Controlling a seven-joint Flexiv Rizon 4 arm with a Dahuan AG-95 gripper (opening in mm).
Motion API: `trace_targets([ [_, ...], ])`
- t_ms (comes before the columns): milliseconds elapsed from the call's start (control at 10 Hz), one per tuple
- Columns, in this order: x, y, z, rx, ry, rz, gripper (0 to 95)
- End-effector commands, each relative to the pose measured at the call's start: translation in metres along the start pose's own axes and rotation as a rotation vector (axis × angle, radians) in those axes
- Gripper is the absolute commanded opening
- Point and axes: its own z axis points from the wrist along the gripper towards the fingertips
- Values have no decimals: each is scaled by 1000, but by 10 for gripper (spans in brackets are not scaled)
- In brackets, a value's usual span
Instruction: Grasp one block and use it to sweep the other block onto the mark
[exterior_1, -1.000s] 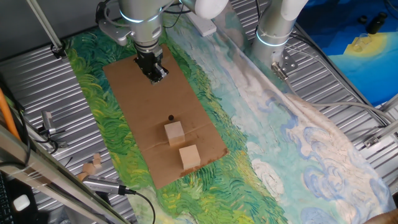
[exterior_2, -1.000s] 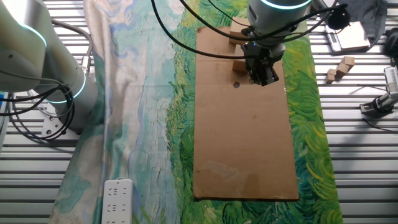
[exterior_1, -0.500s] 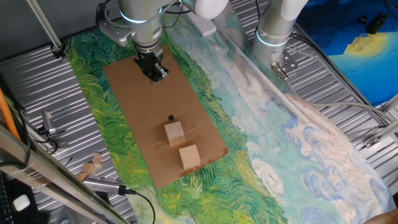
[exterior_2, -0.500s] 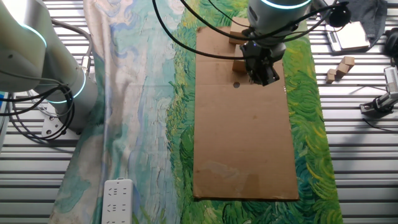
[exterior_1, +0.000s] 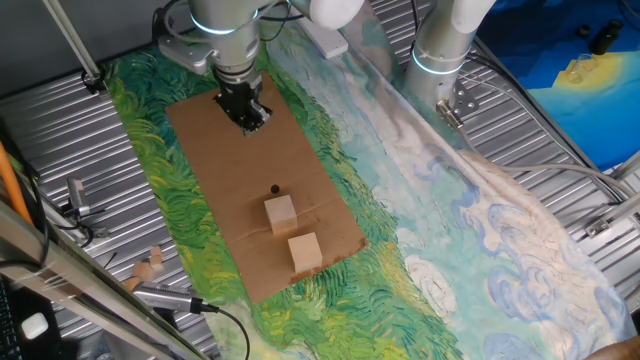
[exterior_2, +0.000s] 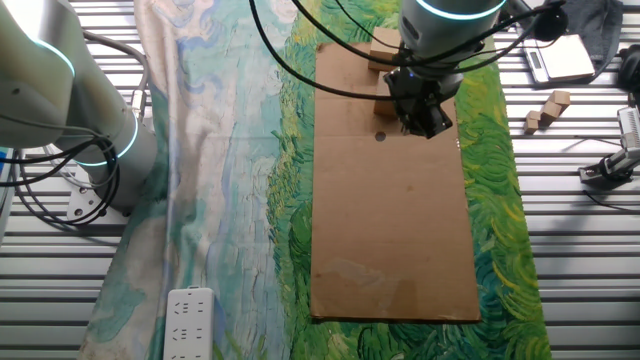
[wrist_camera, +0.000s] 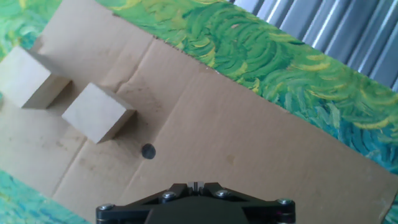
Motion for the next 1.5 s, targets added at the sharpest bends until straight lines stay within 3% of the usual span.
trace_targets([
  [100, 0, 0, 0, -24, -7, -34, 0],
  [900, -2, 0, 0, -6, 7, -78, 0],
  [1100, -26, 15, 5, -8, 4, -73, 0],
  [1300, -67, 44, 13, 1, 10, -43, 0],
  [1500, -112, 85, 26, 7, 7, 1, 0],
])
